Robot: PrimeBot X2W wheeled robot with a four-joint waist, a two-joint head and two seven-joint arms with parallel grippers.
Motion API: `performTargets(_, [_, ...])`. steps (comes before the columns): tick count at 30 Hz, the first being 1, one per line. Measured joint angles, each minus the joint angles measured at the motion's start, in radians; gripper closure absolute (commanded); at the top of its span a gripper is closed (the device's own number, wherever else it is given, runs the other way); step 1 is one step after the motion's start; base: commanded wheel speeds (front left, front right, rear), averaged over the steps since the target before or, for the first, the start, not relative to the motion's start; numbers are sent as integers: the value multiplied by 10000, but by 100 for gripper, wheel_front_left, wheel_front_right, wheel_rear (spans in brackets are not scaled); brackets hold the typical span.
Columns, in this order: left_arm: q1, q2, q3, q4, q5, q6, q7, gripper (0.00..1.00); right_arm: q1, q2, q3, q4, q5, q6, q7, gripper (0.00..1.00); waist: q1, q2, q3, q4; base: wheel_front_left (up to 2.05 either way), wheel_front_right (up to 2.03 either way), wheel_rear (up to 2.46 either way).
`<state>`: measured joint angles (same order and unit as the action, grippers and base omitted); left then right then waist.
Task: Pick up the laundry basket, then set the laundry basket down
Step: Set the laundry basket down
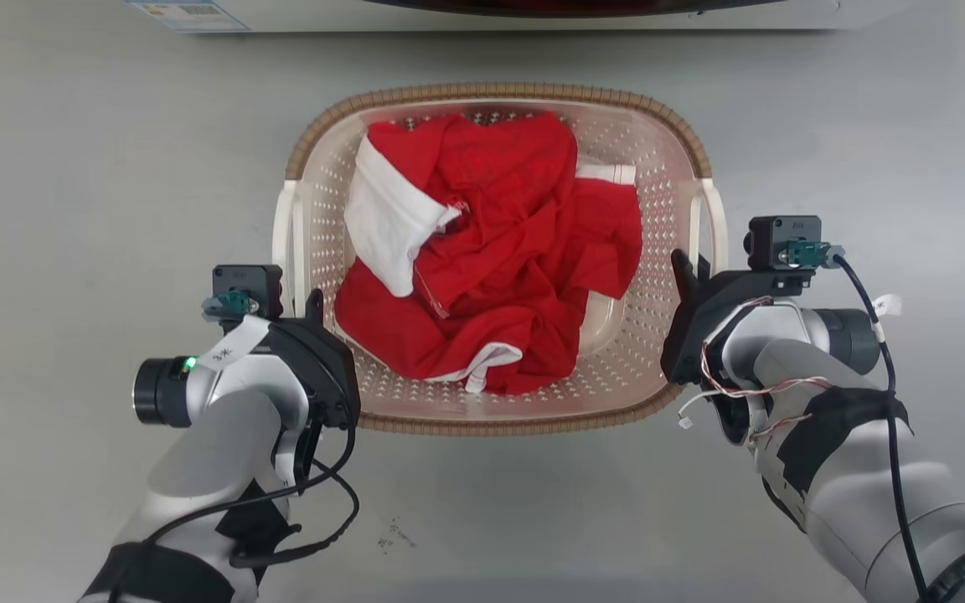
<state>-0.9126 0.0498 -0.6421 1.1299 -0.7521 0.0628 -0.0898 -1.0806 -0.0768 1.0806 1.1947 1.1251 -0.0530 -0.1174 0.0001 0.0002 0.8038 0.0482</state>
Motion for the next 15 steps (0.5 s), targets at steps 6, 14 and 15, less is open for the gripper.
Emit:
performTargets(6, [-327,27,23,31,71,-4,-140,100,-338,8,25,50,-73,2,-109,100,0,0,285,-35,0,0,0])
performTargets(14, [-534,6,15,199,142,-13,-368,100,-547,29,65,119,-88,21,-249,100,0,-2,669,-54,0,0,0])
performTargets(15, [-572,6,15,224,146,-13,-393,100,-576,33,67,125,-96,40,-251,100,0,-1,708,-53,0,0,0])
